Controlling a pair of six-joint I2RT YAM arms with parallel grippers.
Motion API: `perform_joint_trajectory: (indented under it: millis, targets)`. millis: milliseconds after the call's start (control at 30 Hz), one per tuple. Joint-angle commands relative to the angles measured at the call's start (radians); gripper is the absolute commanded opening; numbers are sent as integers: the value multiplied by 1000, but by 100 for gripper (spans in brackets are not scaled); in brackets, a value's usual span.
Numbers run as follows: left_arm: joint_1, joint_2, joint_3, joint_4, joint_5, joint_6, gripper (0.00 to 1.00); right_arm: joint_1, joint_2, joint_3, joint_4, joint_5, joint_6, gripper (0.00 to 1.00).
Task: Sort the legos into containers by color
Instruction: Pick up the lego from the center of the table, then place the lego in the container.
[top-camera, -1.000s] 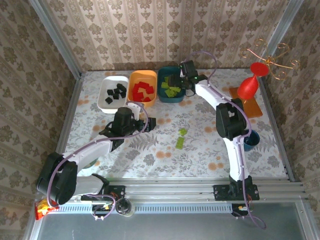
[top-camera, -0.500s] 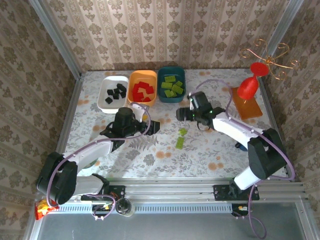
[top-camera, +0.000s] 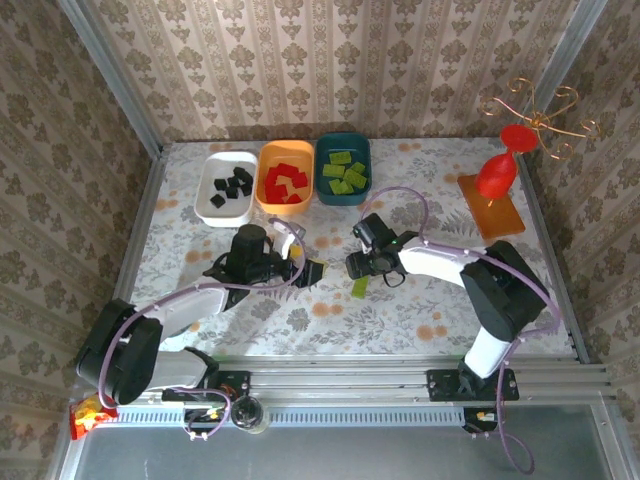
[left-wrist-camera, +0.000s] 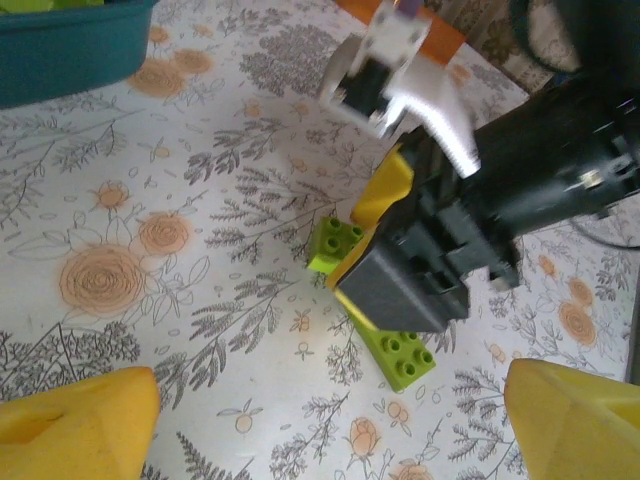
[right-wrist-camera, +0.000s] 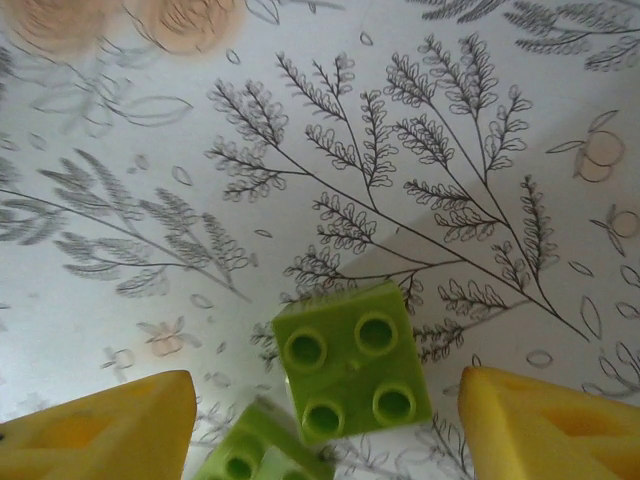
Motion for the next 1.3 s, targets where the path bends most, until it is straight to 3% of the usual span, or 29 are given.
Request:
perform_joint_trajectory:
  millis: [0, 400, 567, 800, 1033, 1267]
  targets:
    - [-13, 8, 2, 49, 25, 21, 90, 3, 37, 39, 2, 39, -22, 65]
    - [-15, 12, 14, 18, -10, 22, 90, -5, 76, 85, -5, 109, -33, 40]
    - [-14, -19, 20, -58, -155, 23, 90, -26, 9, 92, 64, 109, 0, 35]
    - [45, -119, -25, -94, -293, -32, 91, -93, -2, 170, 285, -27, 93, 34]
    - [111, -220, -76, -81, -354, -108, 91, -148, 160, 378, 373, -17, 132, 34]
    - [115, -260, -82, -102, -413, -119, 93, -197, 445, 714, 297, -18, 168, 35]
